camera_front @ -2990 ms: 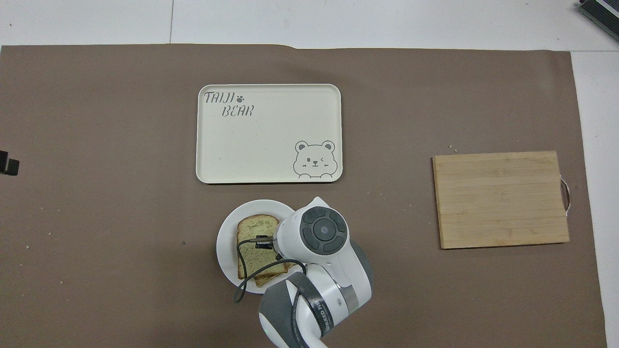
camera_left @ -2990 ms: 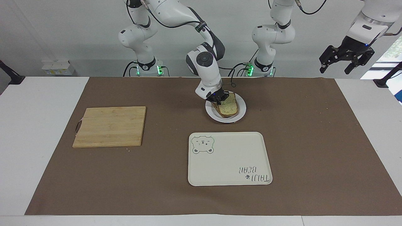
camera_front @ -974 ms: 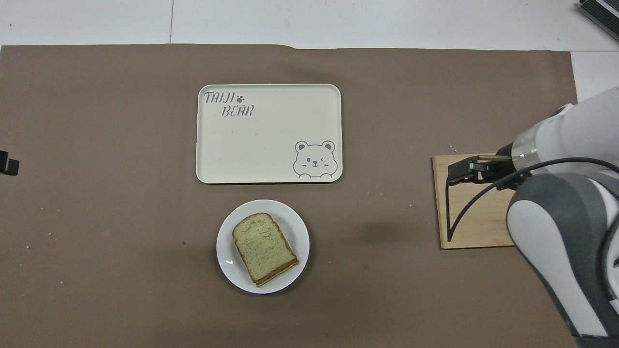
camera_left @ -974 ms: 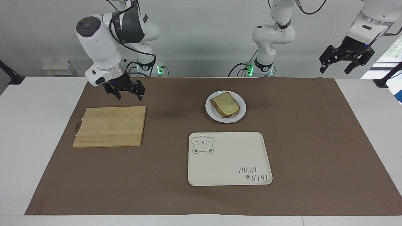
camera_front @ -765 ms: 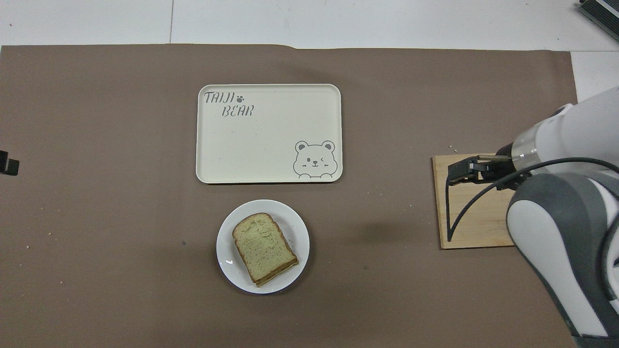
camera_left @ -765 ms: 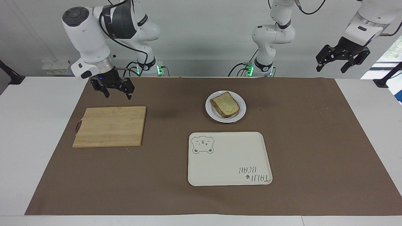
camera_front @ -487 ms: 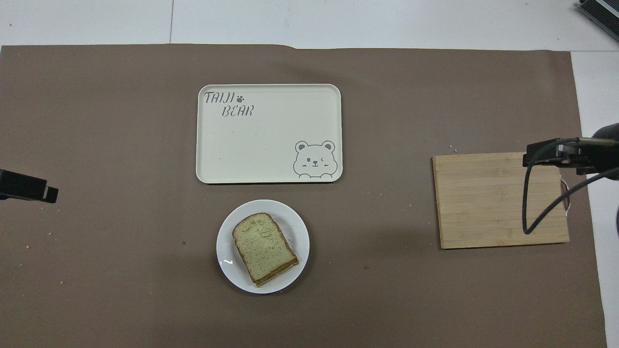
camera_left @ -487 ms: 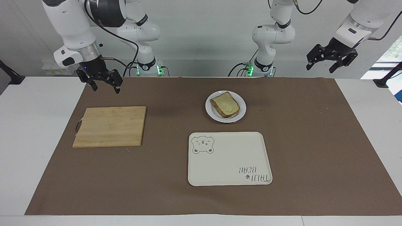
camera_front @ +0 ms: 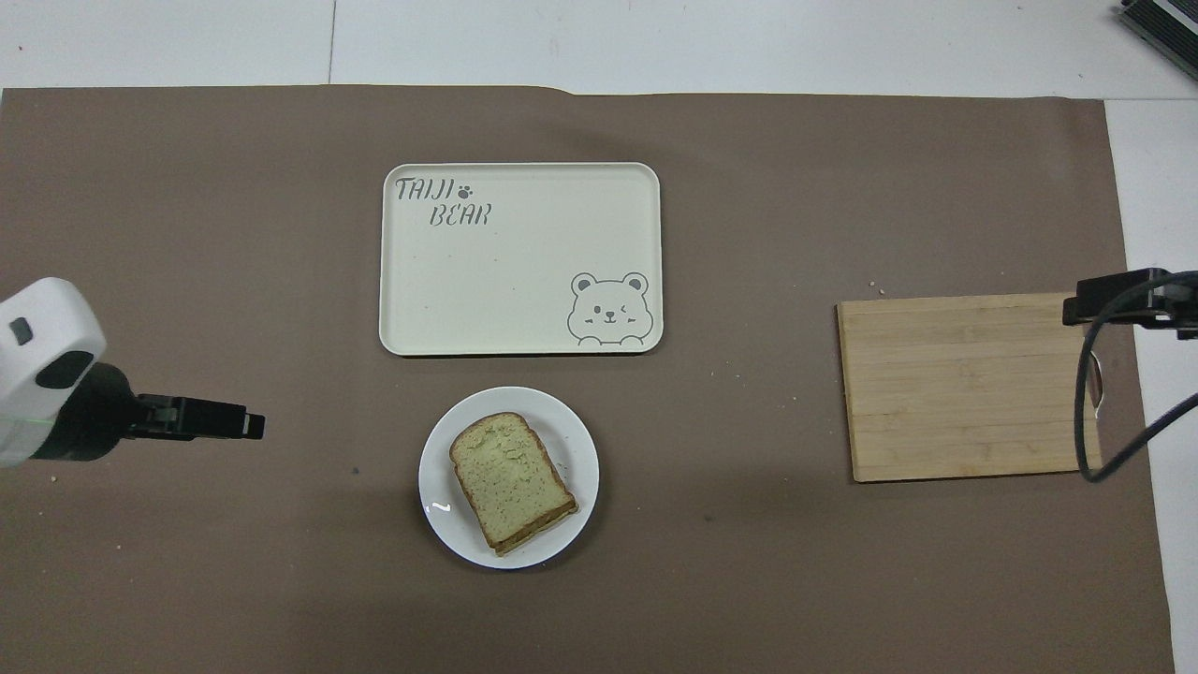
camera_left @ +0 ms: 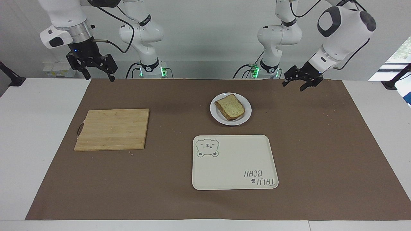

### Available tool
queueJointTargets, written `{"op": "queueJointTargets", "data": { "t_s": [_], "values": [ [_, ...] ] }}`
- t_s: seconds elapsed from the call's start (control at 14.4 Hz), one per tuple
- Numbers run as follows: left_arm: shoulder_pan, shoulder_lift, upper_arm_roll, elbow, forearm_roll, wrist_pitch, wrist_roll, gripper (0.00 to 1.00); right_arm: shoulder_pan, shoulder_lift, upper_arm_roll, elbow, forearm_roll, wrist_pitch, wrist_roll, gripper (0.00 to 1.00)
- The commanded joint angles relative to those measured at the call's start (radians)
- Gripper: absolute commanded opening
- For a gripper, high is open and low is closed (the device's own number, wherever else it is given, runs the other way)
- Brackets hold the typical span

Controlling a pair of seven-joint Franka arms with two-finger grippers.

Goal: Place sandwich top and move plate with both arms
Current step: 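Reach the left gripper to the rim of the white plate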

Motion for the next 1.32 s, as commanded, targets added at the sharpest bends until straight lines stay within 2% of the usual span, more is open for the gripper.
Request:
{"op": "queueJointTargets", "data": {
  "t_s": [0.0, 0.21, 0.42, 0.56, 0.83, 1.18, 1.25],
  "values": [
    [-0.068, -0.057, 0.009, -0.197, -0.106, 0.173, -0.002, 1.0, -0.007, -0.031, 0.006, -0.038, -0.005, -0.027, -0.03, 1.0],
    [-0.163, -0.059, 0.009, -0.358, -0.242, 0.396, 0.016, 1.0, -0.001, -0.032, 0.007, -0.036, -0.003, -0.044, -0.03, 1.0],
    [-0.243, -0.028, 0.01, -0.498, -0.445, 0.597, 0.146, 1.0, 0.004, -0.054, 0.007, -0.067, -0.005, -0.067, -0.098, 1.0],
    [-0.243, -0.018, 0.01, -0.538, -0.564, 0.611, 0.24, 0.97, 0.004, -0.06, 0.009, -0.076, -0.005, -0.069, -0.097, 1.0],
    [-0.246, 0.015, 0.01, -0.575, -0.816, 0.611, 0.406, 0.78, 0.001, -0.04, 0.011, -0.052, -0.016, -0.067, -0.103, 1.0],
    [-0.273, 0.015, 0.009, -0.618, -0.873, 0.611, 0.418, 0.69, -0.001, -0.011, 0.011, -0.006, -0.019, -0.096, -0.109, 1.0],
    [-0.287, 0.016, 0.009, -0.622, -0.91, 0.613, 0.418, 0.63, 0.002, -0.011, 0.012, -0.006, -0.02, -0.095, -0.109, 1.0]
  ]
}}
